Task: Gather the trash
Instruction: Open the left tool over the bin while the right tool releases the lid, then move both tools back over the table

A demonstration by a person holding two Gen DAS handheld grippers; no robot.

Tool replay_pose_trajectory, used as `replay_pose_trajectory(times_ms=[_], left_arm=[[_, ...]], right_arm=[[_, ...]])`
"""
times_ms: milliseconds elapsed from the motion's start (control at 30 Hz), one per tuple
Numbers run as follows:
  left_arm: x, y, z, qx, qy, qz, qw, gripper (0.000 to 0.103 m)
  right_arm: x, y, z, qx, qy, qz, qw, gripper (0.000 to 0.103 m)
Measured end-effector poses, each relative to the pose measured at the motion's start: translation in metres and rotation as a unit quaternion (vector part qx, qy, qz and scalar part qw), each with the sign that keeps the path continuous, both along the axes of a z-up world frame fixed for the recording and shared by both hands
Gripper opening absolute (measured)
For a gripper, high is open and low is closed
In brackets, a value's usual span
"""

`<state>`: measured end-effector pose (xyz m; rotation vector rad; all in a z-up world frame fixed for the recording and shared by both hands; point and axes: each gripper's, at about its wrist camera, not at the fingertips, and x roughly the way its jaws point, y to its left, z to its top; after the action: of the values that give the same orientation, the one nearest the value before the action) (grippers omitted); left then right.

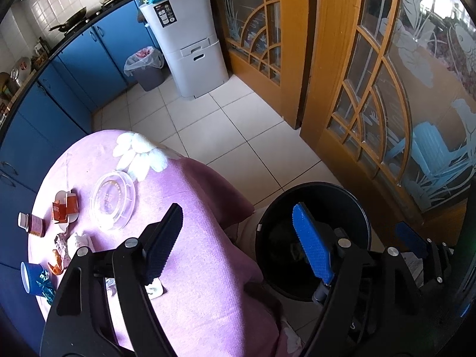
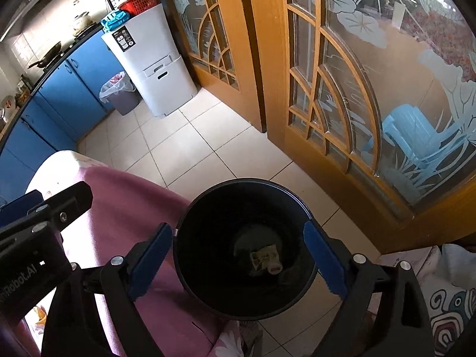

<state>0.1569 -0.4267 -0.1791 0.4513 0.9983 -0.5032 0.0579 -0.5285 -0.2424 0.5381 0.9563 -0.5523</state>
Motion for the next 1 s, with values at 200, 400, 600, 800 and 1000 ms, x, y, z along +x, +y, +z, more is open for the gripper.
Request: replay_pose_trajectory(times_ms=[200,400,600,800,1000], left_arm=[[0.000,0.011,0.007,-0.007,-0.002,0.008,0.9999,0.076],[0.001,0.024,0.015,-0.017,-0.005,0.016,0.9997,0.076],[0.004,0.042,0.023,-0.028,-0.006,0.030,0.9992,0.076],[0.012,0.071,0.033,-0.042,-0.009,0.055,0.9975,0.076],[0.021,0.117,0.044,-0.056,-0.015,0.091,0.9942,0.076]], right_arm=[[0.001,0.009,0.010,-0.010,-0.005,0.004,1.000,0.088],[0.001,0.019,0.020,-0.020,-0.010,0.006,1.000,0.088],[0.002,0.030,0.030,-0.031,-0.014,0.012,0.999,0.088],[0.010,0.049,0.045,-0.047,-0.021,0.030,0.998,0.088],[0.024,0.084,0.059,-0.063,-0.029,0.061,0.996,0.088]])
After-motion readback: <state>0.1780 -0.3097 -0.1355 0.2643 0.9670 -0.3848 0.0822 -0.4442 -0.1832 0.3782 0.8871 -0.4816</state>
